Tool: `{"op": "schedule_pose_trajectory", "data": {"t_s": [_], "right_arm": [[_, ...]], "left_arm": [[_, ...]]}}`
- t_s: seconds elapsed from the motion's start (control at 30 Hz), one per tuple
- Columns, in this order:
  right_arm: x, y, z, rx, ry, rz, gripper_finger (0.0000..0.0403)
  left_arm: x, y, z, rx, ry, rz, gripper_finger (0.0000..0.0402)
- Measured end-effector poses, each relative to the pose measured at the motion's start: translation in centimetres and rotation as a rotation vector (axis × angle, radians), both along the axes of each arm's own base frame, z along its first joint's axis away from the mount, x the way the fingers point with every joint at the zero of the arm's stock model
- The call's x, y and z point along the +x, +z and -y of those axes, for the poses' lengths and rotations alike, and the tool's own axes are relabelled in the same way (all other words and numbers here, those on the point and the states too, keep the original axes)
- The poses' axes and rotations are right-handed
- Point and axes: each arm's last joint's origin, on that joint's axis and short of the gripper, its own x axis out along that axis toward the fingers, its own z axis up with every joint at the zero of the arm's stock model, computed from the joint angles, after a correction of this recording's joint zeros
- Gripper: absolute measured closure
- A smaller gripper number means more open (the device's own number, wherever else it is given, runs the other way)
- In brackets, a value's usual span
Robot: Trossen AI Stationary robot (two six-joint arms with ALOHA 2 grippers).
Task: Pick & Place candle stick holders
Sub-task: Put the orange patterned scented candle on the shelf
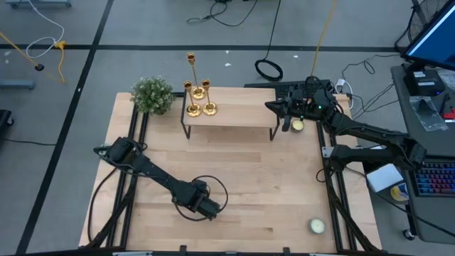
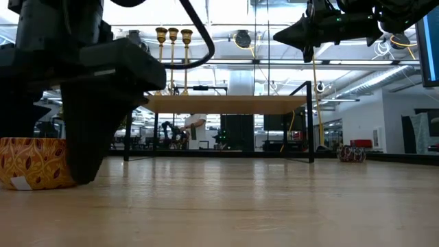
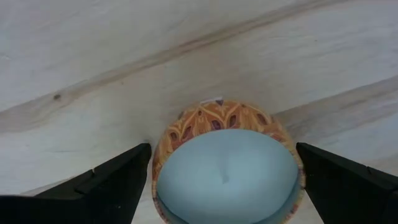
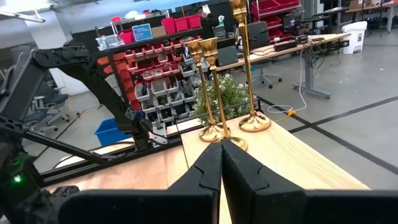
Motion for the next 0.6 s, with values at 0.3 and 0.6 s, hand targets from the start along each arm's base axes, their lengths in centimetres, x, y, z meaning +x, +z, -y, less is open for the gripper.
{"op": "schedule_pose_trajectory", "data": {"t_s": [0.3, 0.6], "right_arm": [[0.0, -0.03, 0.0, 0.008, 0.001, -0.001, 0.0399], [0.0, -0.07, 0.0, 0.01, 0.001, -0.005, 0.0399]], "left_arm": [[0.16, -0.09, -0.33, 0.042, 0.036, 0.016, 0.0099], [0.47, 0.0, -0.85, 0.036, 0.063, 0.006, 0.0105]]}}
